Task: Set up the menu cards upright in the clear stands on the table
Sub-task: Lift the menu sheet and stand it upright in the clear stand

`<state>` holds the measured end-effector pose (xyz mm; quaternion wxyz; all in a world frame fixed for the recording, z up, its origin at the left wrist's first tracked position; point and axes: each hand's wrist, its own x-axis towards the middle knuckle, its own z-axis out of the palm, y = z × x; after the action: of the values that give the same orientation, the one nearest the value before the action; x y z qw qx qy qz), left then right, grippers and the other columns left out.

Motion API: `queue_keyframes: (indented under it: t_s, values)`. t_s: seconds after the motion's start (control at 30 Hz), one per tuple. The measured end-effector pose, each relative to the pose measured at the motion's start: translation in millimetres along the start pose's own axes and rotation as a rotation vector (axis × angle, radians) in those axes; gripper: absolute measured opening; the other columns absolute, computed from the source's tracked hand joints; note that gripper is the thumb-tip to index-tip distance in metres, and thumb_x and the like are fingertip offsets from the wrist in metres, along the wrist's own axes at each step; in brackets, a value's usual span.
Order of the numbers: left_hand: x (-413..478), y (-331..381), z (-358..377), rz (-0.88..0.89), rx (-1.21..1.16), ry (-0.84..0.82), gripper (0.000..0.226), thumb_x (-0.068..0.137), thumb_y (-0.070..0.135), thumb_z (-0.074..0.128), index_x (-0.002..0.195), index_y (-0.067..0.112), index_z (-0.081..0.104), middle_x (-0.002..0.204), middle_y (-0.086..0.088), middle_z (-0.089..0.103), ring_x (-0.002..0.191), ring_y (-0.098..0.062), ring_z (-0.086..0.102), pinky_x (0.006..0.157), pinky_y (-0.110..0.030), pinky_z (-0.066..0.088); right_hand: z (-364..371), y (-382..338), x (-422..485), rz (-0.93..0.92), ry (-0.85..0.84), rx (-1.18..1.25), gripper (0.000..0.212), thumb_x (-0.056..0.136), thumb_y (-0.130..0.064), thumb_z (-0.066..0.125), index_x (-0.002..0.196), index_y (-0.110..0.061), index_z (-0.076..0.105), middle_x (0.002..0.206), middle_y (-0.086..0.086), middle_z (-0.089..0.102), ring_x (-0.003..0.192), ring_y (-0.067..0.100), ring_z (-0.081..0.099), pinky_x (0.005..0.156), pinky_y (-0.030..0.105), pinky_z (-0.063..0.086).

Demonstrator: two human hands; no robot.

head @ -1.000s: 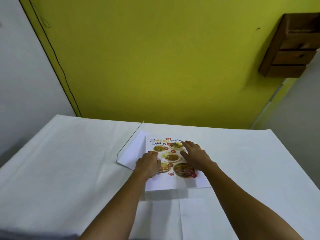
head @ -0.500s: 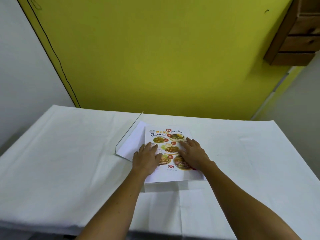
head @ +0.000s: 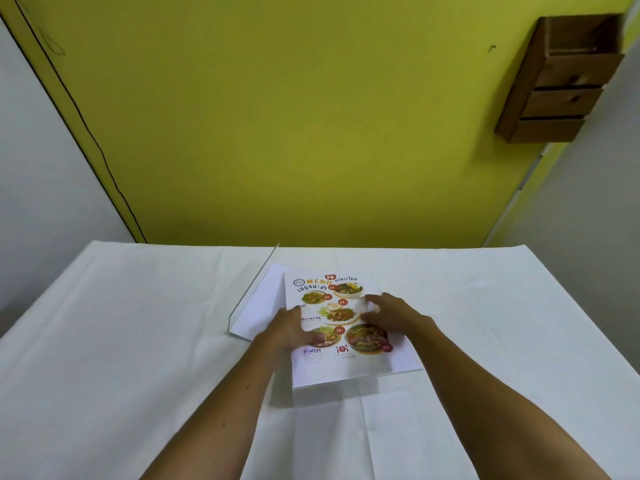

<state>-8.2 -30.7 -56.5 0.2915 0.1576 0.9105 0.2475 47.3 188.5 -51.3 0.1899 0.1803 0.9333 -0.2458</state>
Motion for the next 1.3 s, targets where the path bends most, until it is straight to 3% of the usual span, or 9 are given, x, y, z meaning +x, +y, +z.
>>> queue_keyframes:
  t_s: [0.23, 0.4, 0.57, 0.8, 0.9, 1.0, 1.1, 1.2, 1.3]
  values:
    - [7.4, -2.3, -17.7, 0.035, 0.097, -0.145, 0.078, 0.071, 0.048, 0.077, 0.133, 0.016, 0.044, 0.137, -0.007, 0.055, 0.121, -0.025, 0.054, 0.101, -0.040, 0.050, -5.2, 1.0, 0.2, 0.090, 0.006, 0.076, 0.059, 0.089, -0.032, 0.063, 0.141, -0.020, 0.040, 0.151, 0.008, 0.038, 0.135, 0.027, 0.039, 0.109, 0.039, 0.036]
    - [11.4, -0.1, -27.9, 0.077, 0.138, -0.217, 0.074, 0.076, 0.043, 0.074, 0.134, 0.012, 0.040, 0.137, -0.008, 0.054, 0.118, -0.025, 0.056, 0.098, -0.038, 0.052, -18.9, 4.5, -6.7, 0.145, -0.040, 0.224, 0.061, 0.083, -0.029, 0.072, 0.137, -0.026, 0.044, 0.131, 0.008, 0.051, 0.108, 0.027, 0.055, 0.078, 0.036, 0.051]
    - [12.6, 10.4, -33.5, 0.097, 0.132, -0.213, 0.076, 0.071, 0.046, 0.077, 0.132, 0.015, 0.041, 0.135, -0.004, 0.055, 0.117, -0.025, 0.058, 0.097, -0.041, 0.053, -37.6, 9.7, -10.3, 0.132, -0.036, 0.260, 0.063, 0.082, -0.025, 0.073, 0.138, -0.028, 0.044, 0.122, 0.006, 0.053, 0.100, 0.025, 0.055, 0.067, 0.031, 0.051]
    - [16.7, 45.2, -38.9, 0.086, 0.249, -0.103, 0.086, 0.078, 0.041, 0.074, 0.143, 0.012, 0.026, 0.140, -0.011, 0.047, 0.120, -0.025, 0.051, 0.091, -0.033, 0.053, -75.4, 23.4, -12.7, 0.113, -0.153, 0.269, 0.073, 0.082, -0.003, 0.067, 0.142, -0.032, 0.037, 0.125, 0.004, 0.044, 0.105, 0.024, 0.054, 0.085, 0.038, 0.055]
    - [19.1, 57.9, -39.4, 0.080, 0.227, -0.061, 0.092, 0.078, 0.042, 0.074, 0.146, 0.012, 0.019, 0.145, -0.014, 0.041, 0.126, -0.028, 0.046, 0.100, -0.037, 0.047, -95.4, 27.5, -13.5, 0.083, -0.196, 0.252, 0.082, 0.080, 0.002, 0.068, 0.145, -0.032, 0.030, 0.132, 0.005, 0.041, 0.110, 0.023, 0.050, 0.087, 0.037, 0.053]
    - [22.0, 70.6, -37.9, 0.073, 0.164, -0.021, 0.105, 0.077, 0.043, 0.074, 0.151, 0.017, 0.004, 0.149, -0.019, 0.030, 0.132, -0.033, 0.040, 0.107, -0.042, 0.040, -108.8, 33.9, -11.7, 0.029, -0.155, 0.198, 0.089, 0.075, -0.006, 0.077, 0.145, -0.033, 0.028, 0.123, 0.002, 0.042, 0.111, 0.023, 0.049, 0.089, 0.038, 0.053]
    - [20.8, 87.8, -34.2, 0.105, 0.083, 0.030, 0.115, 0.079, 0.038, 0.074, 0.150, 0.026, -0.016, 0.149, -0.024, 0.015, 0.134, -0.039, 0.037, 0.108, -0.041, 0.036, -118.6, 43.9, -7.5, -0.035, -0.064, 0.189, 0.096, 0.071, -0.007, 0.080, 0.146, -0.033, 0.025, 0.114, 0.003, 0.041, 0.100, 0.022, 0.050, 0.076, 0.036, 0.054]
    - [26.5, 104.5, -30.0, 0.162, 0.051, 0.148, 0.109, 0.080, 0.033, 0.074, 0.151, 0.025, -0.008, 0.144, -0.021, 0.017, 0.131, -0.037, 0.040, 0.108, -0.037, 0.036, -129.9, 55.5, -1.1, -0.128, 0.064, 0.184, 0.103, 0.069, -0.002, 0.081, 0.149, -0.027, 0.023, 0.096, 0.002, 0.044, 0.078, 0.019, 0.048, 0.058, 0.030, 0.046]
    - [35.0, 122.8, -22.2, 0.220, 0.043, 0.285, 0.103, 0.080, 0.027, 0.075, 0.151, 0.032, -0.001, 0.134, -0.019, 0.024, 0.118, -0.038, 0.049, 0.104, -0.039, 0.042, -140.3, 68.5, 3.1, -0.229, 0.222, 0.136, 0.105, 0.067, -0.003, 0.083, 0.150, -0.022, 0.021, 0.118, 0.015, 0.052, 0.101, 0.031, 0.051, 0.081, 0.039, 0.048]
